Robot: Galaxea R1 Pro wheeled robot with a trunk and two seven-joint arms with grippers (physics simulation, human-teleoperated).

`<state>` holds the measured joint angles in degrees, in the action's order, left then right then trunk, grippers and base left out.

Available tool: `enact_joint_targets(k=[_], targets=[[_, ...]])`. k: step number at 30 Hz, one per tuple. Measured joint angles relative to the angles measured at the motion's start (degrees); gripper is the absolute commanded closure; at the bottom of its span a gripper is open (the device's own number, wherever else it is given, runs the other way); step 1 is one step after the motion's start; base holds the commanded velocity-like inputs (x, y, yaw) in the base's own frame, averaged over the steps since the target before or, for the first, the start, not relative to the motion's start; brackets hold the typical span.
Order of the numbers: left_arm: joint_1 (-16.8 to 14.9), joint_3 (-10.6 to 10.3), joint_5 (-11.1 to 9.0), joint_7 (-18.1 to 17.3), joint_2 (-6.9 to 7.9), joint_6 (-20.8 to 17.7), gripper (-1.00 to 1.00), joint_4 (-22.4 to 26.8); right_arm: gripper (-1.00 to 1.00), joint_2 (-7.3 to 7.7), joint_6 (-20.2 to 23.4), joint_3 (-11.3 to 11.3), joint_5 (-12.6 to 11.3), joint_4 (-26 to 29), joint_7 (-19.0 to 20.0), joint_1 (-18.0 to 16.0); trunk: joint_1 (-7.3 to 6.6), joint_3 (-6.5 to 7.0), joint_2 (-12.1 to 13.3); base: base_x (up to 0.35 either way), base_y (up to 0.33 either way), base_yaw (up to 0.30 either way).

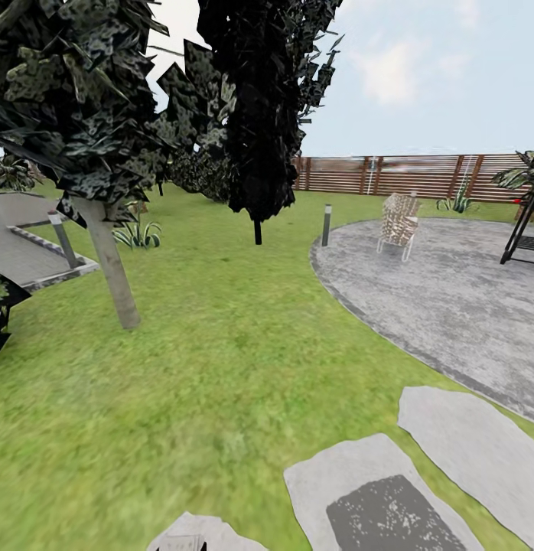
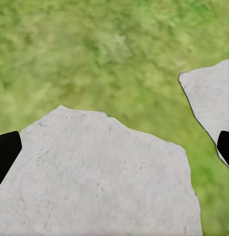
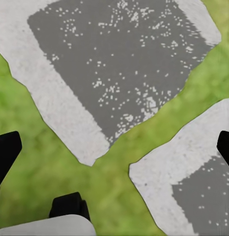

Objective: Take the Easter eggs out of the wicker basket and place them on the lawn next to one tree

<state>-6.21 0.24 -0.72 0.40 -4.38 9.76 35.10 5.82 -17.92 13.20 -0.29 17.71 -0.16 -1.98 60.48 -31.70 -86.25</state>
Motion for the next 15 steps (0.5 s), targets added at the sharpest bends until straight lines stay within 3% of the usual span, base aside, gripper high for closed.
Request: enact_joint_targets(k=[15], targets=[[0.0,-0.03,0.0,0.0,0.0,0.0,-1.0,0.0,-1.0,0.04,0.02,0.0,0.01,0.01,0.0,0.0,3.3,-2.69,-6.02,0.0,0.0,0.0]])
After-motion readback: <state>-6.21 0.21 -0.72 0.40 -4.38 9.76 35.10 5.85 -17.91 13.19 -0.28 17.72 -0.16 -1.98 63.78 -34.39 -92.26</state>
